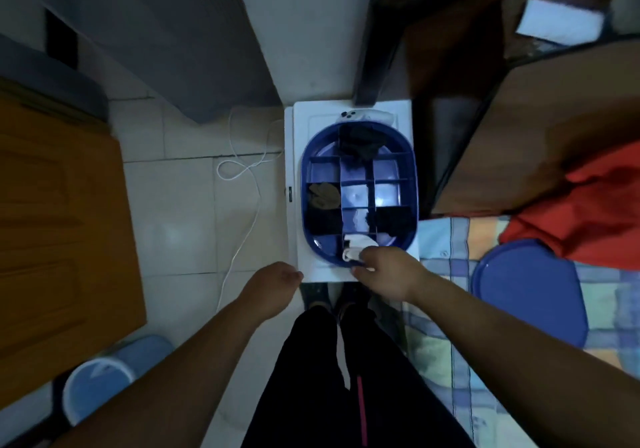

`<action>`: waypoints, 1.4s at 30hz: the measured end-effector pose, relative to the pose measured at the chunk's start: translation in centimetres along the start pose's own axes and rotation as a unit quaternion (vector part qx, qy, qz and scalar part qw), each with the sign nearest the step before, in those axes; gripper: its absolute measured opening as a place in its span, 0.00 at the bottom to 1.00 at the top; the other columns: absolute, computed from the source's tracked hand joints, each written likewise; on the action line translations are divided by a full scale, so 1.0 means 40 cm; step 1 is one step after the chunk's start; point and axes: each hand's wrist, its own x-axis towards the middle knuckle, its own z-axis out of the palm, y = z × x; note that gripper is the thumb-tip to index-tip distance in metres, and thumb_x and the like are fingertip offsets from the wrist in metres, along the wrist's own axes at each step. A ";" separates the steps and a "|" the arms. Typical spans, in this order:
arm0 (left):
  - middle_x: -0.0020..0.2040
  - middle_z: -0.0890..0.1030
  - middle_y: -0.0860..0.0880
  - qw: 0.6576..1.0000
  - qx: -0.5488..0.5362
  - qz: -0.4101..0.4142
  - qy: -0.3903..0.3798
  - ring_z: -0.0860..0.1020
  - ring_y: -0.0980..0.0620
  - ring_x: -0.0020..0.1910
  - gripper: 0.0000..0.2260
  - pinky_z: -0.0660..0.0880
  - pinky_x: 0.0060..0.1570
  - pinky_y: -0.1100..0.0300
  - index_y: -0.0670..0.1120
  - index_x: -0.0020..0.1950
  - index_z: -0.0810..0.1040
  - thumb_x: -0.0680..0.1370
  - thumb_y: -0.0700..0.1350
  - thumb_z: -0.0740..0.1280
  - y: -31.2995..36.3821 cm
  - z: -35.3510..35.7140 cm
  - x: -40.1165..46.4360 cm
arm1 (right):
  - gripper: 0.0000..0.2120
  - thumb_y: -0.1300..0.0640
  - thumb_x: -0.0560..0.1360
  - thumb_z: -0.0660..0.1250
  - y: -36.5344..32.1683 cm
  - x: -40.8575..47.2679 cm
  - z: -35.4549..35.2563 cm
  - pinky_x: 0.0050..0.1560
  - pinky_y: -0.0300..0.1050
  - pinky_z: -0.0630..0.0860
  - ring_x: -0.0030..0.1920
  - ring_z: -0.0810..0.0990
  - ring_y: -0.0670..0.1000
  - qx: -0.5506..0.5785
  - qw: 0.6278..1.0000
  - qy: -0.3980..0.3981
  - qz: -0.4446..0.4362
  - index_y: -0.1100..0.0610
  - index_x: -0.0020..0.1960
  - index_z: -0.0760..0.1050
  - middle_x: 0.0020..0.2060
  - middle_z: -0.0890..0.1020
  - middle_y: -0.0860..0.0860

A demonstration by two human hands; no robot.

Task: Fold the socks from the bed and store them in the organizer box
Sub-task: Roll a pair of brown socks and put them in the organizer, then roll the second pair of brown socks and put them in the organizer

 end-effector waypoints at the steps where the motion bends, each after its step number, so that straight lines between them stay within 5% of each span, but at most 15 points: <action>1: 0.64 0.77 0.42 1.000 0.021 0.000 0.000 0.74 0.46 0.62 0.17 0.64 0.51 0.65 0.39 0.62 0.77 0.82 0.49 0.58 0.004 -0.005 -0.041 | 0.16 0.44 0.78 0.62 0.003 -0.030 -0.001 0.48 0.42 0.68 0.57 0.79 0.59 0.010 1.000 -0.012 0.015 0.56 0.52 0.77 0.56 0.81 0.59; 6: 0.60 0.80 0.42 0.996 0.087 0.031 0.005 0.77 0.44 0.59 0.15 0.70 0.57 0.58 0.42 0.59 0.79 0.81 0.50 0.60 0.022 -0.016 -0.211 | 0.18 0.45 0.78 0.60 0.003 -0.202 0.013 0.47 0.46 0.71 0.52 0.79 0.59 0.001 0.999 -0.027 0.019 0.59 0.43 0.77 0.48 0.81 0.59; 11: 0.51 0.82 0.42 0.986 0.148 0.066 -0.026 0.80 0.45 0.51 0.13 0.74 0.52 0.55 0.40 0.51 0.79 0.81 0.48 0.60 0.008 -0.034 -0.311 | 0.18 0.46 0.79 0.60 0.013 -0.367 0.040 0.55 0.47 0.74 0.59 0.78 0.60 0.022 0.998 -0.051 0.029 0.58 0.56 0.79 0.63 0.79 0.58; 14: 0.48 0.82 0.41 0.970 0.215 0.098 -0.054 0.77 0.51 0.43 0.09 0.74 0.49 0.55 0.46 0.44 0.76 0.80 0.48 0.61 -0.013 -0.065 -0.332 | 0.17 0.46 0.80 0.60 0.019 -0.445 0.053 0.46 0.42 0.65 0.59 0.77 0.60 0.063 0.995 -0.014 0.078 0.57 0.56 0.78 0.58 0.80 0.60; 18: 0.43 0.79 0.47 0.968 0.219 0.088 -0.085 0.76 0.52 0.42 0.09 0.71 0.42 0.59 0.46 0.43 0.75 0.80 0.48 0.61 -0.044 -0.119 -0.319 | 0.13 0.50 0.79 0.60 0.022 -0.527 0.087 0.44 0.45 0.70 0.51 0.79 0.57 0.179 0.963 0.087 0.181 0.54 0.38 0.75 0.51 0.81 0.61; 23: 0.39 0.78 0.48 0.942 0.308 0.101 -0.083 0.76 0.52 0.38 0.11 0.69 0.38 0.59 0.45 0.40 0.76 0.80 0.49 0.63 -0.037 -0.175 -0.263 | 0.16 0.53 0.78 0.63 0.017 -0.622 0.208 0.44 0.47 0.72 0.40 0.75 0.55 0.338 0.874 0.222 0.269 0.53 0.31 0.69 0.37 0.78 0.55; 27: 0.39 0.78 0.46 0.912 0.379 0.133 -0.081 0.76 0.48 0.38 0.11 0.69 0.38 0.56 0.43 0.40 0.76 0.80 0.47 0.63 0.014 -0.157 -0.233 | 0.13 0.51 0.79 0.62 -0.015 -0.696 0.355 0.43 0.46 0.71 0.45 0.77 0.56 0.409 0.814 0.270 0.312 0.56 0.39 0.77 0.40 0.80 0.54; 32: 0.41 0.77 0.44 0.863 0.474 0.123 -0.122 0.75 0.46 0.39 0.12 0.68 0.41 0.56 0.41 0.43 0.77 0.80 0.48 0.62 0.069 -0.077 -0.230 | 0.16 0.53 0.79 0.62 -0.046 -0.810 0.570 0.42 0.49 0.73 0.44 0.80 0.61 0.500 0.710 0.337 0.364 0.63 0.38 0.75 0.41 0.82 0.63; 35: 0.38 0.74 0.44 0.824 0.529 0.149 -0.140 0.72 0.47 0.37 0.11 0.65 0.40 0.56 0.43 0.40 0.74 0.80 0.47 0.63 0.081 -0.003 -0.251 | 0.19 0.55 0.79 0.62 -0.056 -0.879 0.717 0.36 0.47 0.65 0.41 0.80 0.65 0.557 0.644 0.356 0.386 0.67 0.35 0.72 0.39 0.80 0.68; 42: 0.36 0.74 0.44 0.728 0.637 0.214 -0.138 0.72 0.48 0.35 0.11 0.65 0.36 0.57 0.44 0.37 0.74 0.79 0.45 0.62 0.074 0.282 -0.371 | 0.12 0.56 0.76 0.64 -0.132 -1.028 1.104 0.37 0.46 0.65 0.36 0.75 0.55 0.666 0.493 0.377 0.415 0.55 0.34 0.69 0.32 0.73 0.56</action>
